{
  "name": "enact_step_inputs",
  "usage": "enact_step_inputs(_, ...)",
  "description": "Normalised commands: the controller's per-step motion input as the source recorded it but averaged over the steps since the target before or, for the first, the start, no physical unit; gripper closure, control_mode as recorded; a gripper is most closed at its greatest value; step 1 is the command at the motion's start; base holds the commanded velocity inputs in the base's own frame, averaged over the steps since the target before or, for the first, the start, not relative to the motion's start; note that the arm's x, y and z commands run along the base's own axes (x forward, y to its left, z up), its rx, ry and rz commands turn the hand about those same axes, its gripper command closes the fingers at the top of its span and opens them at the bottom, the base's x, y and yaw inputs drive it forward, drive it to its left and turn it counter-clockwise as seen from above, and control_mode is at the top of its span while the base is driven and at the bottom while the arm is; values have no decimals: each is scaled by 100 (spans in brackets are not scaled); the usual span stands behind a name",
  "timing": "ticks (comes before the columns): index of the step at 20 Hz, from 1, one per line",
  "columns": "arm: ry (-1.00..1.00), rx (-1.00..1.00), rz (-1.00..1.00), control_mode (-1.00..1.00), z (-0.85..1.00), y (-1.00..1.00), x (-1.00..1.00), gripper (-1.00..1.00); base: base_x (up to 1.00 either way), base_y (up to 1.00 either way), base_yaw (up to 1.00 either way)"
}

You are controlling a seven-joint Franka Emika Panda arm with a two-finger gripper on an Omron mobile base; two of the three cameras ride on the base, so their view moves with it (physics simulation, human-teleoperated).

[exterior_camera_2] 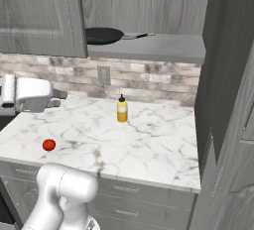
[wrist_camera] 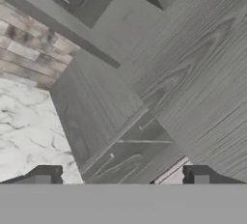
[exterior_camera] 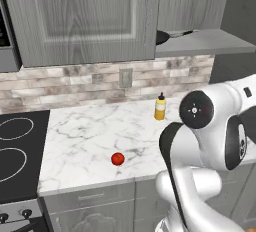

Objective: Pick the pan from the cabinet and place it on the stove. Then turn on the stove burner for the pan.

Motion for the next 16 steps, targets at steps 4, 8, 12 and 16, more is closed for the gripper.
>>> enact_step_inputs(4,-37,16,15,-100,0,41,7,-100,0,0,0)
enact_step_inputs(8,-27,17,19,-100,2,34,40,-100,0,0,0)
enact_step_inputs(12,-23,14,21,-100,6,34,56,-100,0,0,0)
enact_step_inputs(16,-23,14,23,-100,11,23,57,-100,0,0,0)
